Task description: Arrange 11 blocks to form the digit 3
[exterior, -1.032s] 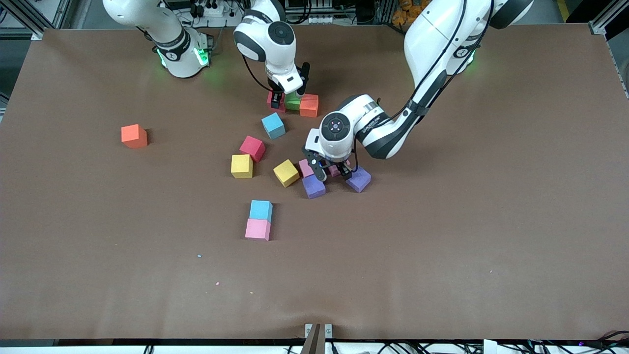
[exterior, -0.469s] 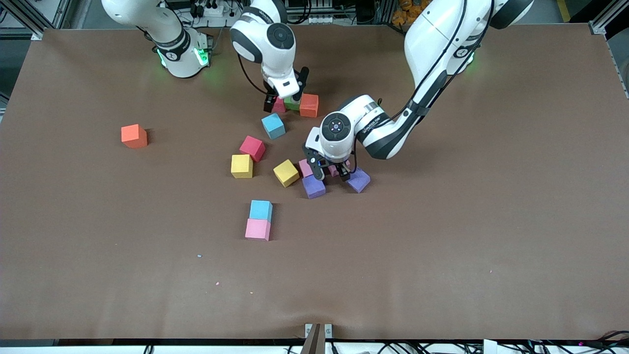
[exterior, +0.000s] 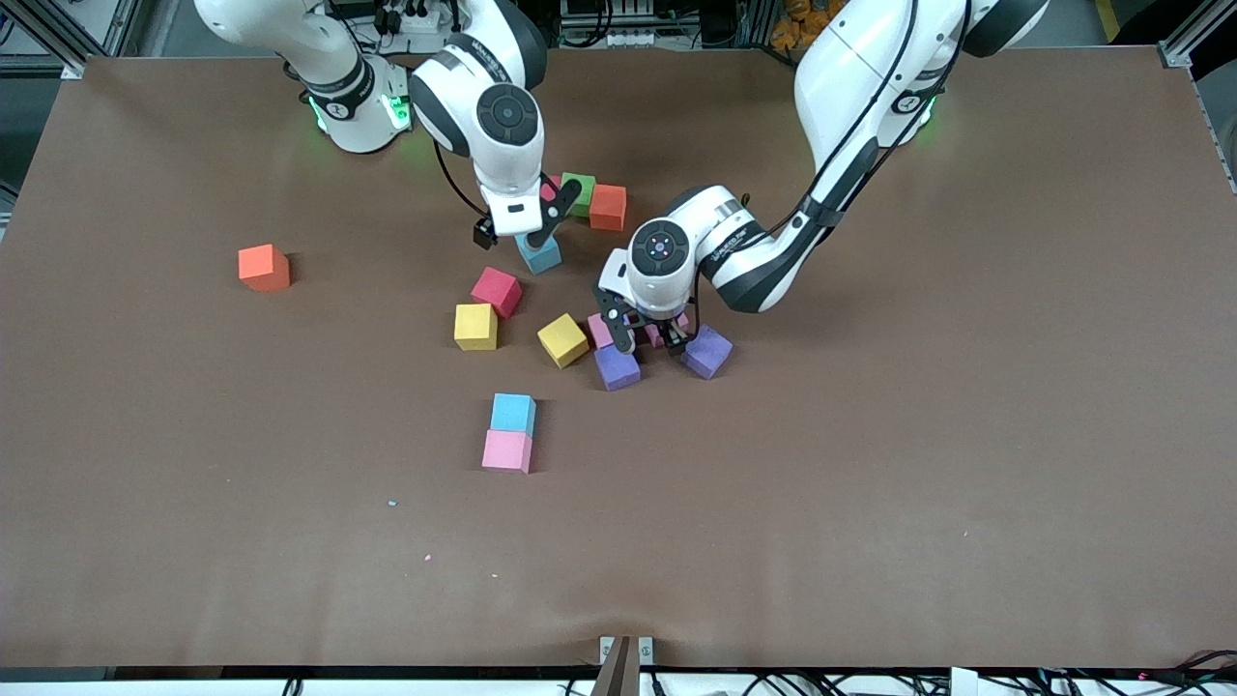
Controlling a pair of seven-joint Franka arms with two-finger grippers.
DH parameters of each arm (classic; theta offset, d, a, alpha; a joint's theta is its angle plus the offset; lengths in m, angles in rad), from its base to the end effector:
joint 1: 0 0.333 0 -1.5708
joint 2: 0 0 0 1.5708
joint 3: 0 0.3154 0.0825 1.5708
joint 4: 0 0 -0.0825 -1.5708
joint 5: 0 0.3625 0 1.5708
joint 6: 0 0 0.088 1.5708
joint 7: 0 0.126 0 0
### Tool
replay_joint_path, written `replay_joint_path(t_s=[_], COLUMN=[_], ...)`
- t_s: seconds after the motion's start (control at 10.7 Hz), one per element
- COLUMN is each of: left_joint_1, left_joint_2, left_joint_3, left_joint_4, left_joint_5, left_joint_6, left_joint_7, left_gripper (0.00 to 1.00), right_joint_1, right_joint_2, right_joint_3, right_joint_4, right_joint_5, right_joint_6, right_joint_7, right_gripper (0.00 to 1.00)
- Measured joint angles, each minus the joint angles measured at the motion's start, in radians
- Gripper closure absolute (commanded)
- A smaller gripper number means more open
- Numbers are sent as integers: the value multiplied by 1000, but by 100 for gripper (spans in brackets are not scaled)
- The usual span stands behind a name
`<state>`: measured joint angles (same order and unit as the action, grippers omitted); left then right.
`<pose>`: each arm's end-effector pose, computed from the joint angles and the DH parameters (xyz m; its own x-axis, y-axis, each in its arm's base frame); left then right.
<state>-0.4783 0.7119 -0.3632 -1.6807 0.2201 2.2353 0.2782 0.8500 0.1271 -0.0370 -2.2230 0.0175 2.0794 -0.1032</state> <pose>0.4550 -0.4630 0.1941 0.3611 -0.9296 -0.0745 -0.9246 -0.3673 0.1011 0.3351 0.3558 0.2944 0.5916 0.7614 -0.2651 0.7831 -0.6208 -0.0353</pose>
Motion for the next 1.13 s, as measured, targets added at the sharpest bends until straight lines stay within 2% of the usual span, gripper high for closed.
replay_joint_path(t_s=[0.09, 0.28, 0.47, 0.75, 0.94, 1.13], left_joint_1=[0, 0, 0, 0, 0, 4], left_joint_2=[0, 0, 0, 0, 0, 0], left_joint_3=[0, 0, 0, 0, 0, 0], left_joint_4=[1, 1, 3, 5, 6, 6], left_joint_5=[0, 0, 0, 0, 0, 0], left_joint_6=[0, 0, 0, 0, 0, 0], left_joint_7=[1, 17, 20, 25, 38, 39], left_gripper=[24, 38, 59, 89, 94, 94], right_joint_1=[0, -4, -6, -6, -5, -2], right_joint_2=[17, 68, 123, 153, 161, 171], right_joint_3=[1, 0, 0, 1, 7, 12], right_joint_4=[-5, -33, -64, -68, -68, -68], right_joint_5=[1, 42, 75, 83, 84, 84], right_joint_6=[47, 190, 316, 358, 370, 378], right_joint_7=[80, 144, 165, 192, 247, 277], right_gripper=[0, 0, 0, 0, 0, 0])
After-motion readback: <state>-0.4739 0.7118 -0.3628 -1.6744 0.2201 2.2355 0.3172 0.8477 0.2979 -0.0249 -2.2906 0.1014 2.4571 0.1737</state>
